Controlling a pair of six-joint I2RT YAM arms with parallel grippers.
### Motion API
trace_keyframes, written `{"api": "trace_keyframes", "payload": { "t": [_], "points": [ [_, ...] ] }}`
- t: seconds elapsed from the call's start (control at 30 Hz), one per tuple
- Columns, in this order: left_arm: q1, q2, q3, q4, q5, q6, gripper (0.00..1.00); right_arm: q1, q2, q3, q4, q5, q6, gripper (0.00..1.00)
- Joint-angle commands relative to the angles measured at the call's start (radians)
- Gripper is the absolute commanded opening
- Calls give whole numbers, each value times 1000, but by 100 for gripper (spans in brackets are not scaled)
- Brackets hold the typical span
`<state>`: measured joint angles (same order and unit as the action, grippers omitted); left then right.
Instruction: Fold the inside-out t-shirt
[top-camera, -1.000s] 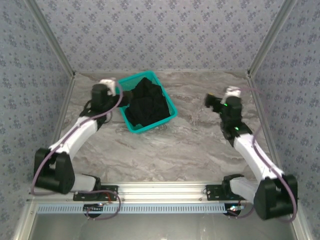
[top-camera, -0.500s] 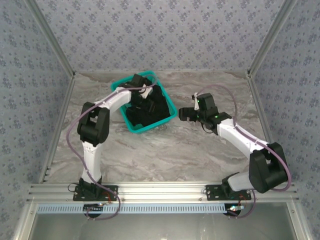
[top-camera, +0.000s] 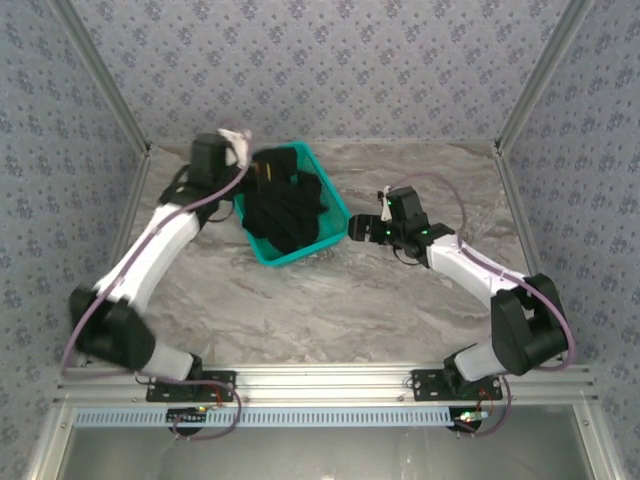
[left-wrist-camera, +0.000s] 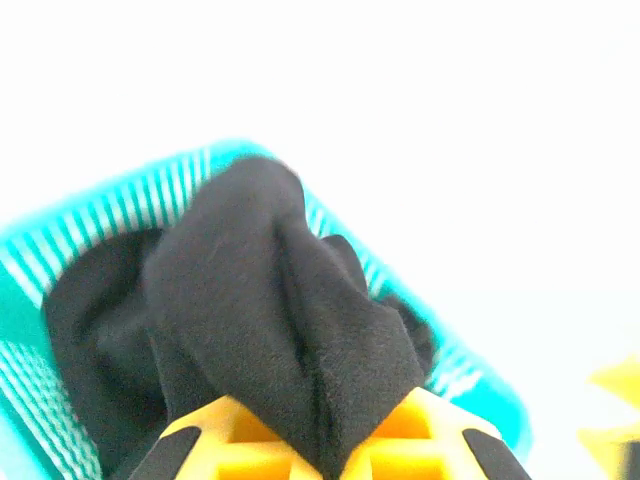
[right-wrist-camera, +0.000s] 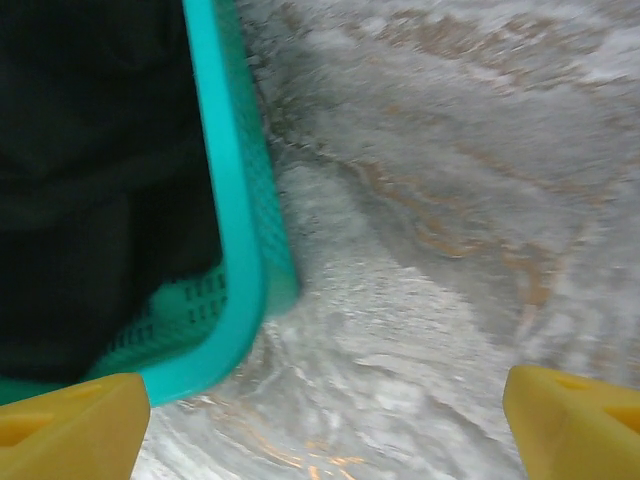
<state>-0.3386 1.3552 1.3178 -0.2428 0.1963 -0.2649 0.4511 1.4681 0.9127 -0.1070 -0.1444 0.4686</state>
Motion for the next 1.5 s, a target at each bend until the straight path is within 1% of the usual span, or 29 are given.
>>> {"api": "trace_keyframes", "payload": {
  "t": [0.0,0.07,0.13,0.2,0.3,0.33,0.37,0.43,0.47,0.53,0.57,0.63,0.7,0.77,0.87,0.93,1.0,1.1,1.2,1.3,1.33,1.37,1.43,1.47],
  "points": [
    [1,-123,0,281,-114,-56,0,25,57,27,126,-88,148,91],
    [1,-150,36,280,-165,-39,0,39,101,50,157,-84,200,88],
    [1,-168,75,284,-221,-14,0,57,158,90,167,-55,233,79],
    [3,-168,144,274,-276,27,0,84,224,135,190,-18,269,67],
    [4,-137,272,260,-305,90,0,129,325,219,244,50,329,53],
    [5,-126,314,247,-306,105,0,147,369,263,257,69,334,51],
    [5,-114,361,239,-306,120,0,168,423,350,253,87,340,49],
    [6,-86,434,226,-290,138,0,203,539,516,262,56,340,47],
    [6,-69,478,206,-278,138,0,221,618,622,237,50,340,47],
    [6,-35,555,160,-254,139,0,248,740,796,243,6,325,49],
    [6,-21,588,144,-248,135,0,255,793,893,216,-41,327,51],
    [6,2,625,126,-232,138,0,257,886,1029,223,-143,328,58],
    [6,31,694,93,-221,142,0,249,926,1084,236,-223,347,65],
    [5,62,747,58,-194,135,0,229,893,1037,241,-258,317,72],
    [-14,113,800,21,-135,102,0,183,732,836,239,-246,229,80],
    [-66,151,819,5,-114,108,0,140,603,693,207,-231,170,82],
    [-129,204,834,-8,-98,113,0,86,461,551,90,-165,67,83],
    [-186,299,859,-46,-67,98,0,-21,249,357,-63,-29,-27,83],
    [-216,378,868,-85,-84,110,0,-158,29,177,-162,62,-76,83],
    [-231,444,879,-136,-63,118,0,-263,-161,87,-239,131,-136,83],
    [-234,463,875,-151,-66,123,3,-284,-206,75,-255,143,-151,84],
    [-235,484,868,-166,-76,117,13,-303,-246,66,-268,142,-161,84],
    [-234,538,862,-215,-92,121,41,-316,-287,60,-278,123,-167,85],
    [-232,568,862,-246,-129,129,53,-313,-285,61,-280,95,-168,85]
  ]
}}
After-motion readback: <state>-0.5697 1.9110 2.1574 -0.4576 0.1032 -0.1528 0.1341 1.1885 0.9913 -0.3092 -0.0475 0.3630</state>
